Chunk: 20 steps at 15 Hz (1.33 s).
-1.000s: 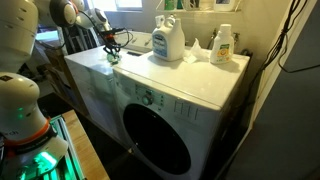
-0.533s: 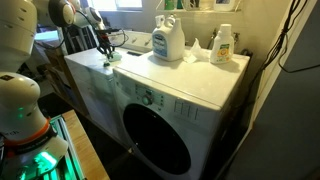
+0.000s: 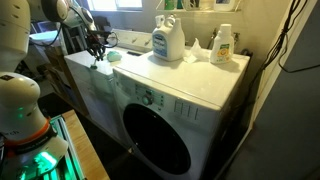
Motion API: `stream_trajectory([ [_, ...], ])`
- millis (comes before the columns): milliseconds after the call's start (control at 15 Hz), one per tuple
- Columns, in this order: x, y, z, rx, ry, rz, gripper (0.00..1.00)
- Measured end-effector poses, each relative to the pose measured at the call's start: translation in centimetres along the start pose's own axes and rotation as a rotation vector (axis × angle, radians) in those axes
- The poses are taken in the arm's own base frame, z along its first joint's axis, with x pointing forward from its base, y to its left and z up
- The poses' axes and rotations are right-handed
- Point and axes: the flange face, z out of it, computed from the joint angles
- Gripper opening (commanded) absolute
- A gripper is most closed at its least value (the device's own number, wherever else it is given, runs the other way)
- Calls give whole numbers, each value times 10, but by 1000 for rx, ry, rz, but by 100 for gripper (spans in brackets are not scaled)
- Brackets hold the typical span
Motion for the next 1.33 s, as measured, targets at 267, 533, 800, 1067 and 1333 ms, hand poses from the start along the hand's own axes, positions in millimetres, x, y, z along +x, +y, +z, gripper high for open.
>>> stream_trajectory([
  [267,-10,-31,5,43,-27,-71,6],
  [533,-46,-50,-24,-13,7,-50,6],
  [800,-112,-44,-57,-94,68,115,6],
  [1067,-171,2,-40,-138,93,337,6],
  [1333,-195,49,-2,-196,58,542,6],
])
